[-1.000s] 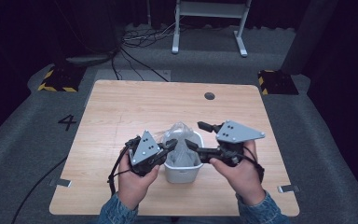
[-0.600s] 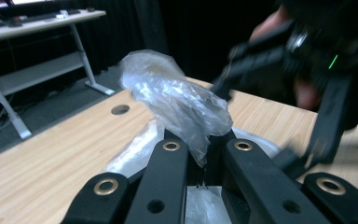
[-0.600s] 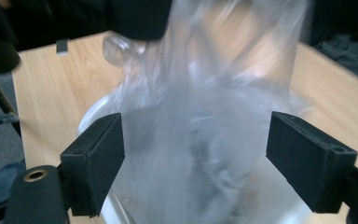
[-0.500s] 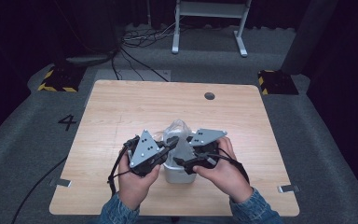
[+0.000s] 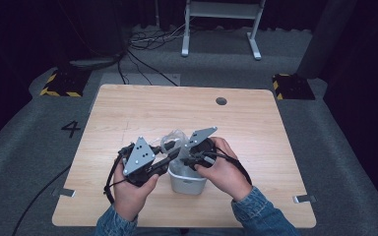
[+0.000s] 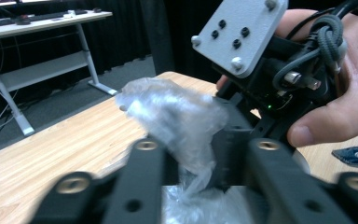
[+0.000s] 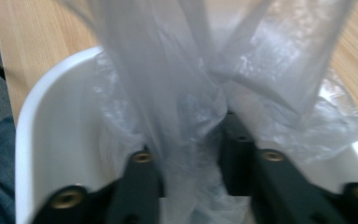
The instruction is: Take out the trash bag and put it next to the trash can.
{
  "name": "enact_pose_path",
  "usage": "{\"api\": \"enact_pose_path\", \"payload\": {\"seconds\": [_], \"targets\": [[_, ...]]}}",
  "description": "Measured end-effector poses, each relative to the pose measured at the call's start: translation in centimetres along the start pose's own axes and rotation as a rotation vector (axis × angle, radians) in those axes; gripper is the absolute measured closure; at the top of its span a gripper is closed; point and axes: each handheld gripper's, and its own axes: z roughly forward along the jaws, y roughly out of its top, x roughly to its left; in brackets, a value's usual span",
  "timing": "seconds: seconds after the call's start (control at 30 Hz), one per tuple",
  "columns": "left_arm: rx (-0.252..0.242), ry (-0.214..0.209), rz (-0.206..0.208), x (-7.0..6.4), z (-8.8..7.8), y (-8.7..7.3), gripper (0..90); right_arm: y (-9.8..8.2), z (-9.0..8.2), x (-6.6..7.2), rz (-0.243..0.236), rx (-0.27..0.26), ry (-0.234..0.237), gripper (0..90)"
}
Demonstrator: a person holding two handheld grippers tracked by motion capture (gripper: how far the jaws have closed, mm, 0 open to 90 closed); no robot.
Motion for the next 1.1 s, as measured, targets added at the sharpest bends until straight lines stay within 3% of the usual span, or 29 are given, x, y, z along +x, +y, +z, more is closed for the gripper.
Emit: {"api": "enact_pose_path", "payload": {"seconds": [0.07,0.17,0.27,0.53,0.67,0.83,1.1], "targets": [[0.003,0.001,-0.014,0.2,-0.3,-0.2,55.4,0.0,-0.2,0.0,-0.005,-0.01,-0.008,85.4],[0.005,0.018,-0.03,0.5,-0.8,-0.8,42.0,-0.1,-0.7,0.0,-0.003,-0.051,-0.011,87.7],[0.015,0.021,-0.014,1.0,-1.6,-1.3,36.4,-0.1,-1.4,-0.1,-0.002,-0.088,-0.014,88.1],[0.038,0.011,0.007,1.3,-4.0,-2.2,35.8,0.4,-3.2,0.3,-0.008,-0.176,0.002,88.5],[0.011,-0.039,0.011,1.0,-4.7,-2.1,34.3,0.8,-3.6,0.5,-0.022,-0.183,-0.004,88.7],[0.032,-0.077,0.03,0.4,-4.6,-2.0,29.8,1.0,-3.8,0.0,-0.009,-0.193,-0.02,88.8],[0.156,-0.067,-0.008,1.2,-3.8,-2.8,26.9,0.9,-4.9,-0.3,0.016,-0.24,-0.025,89.0]]}}
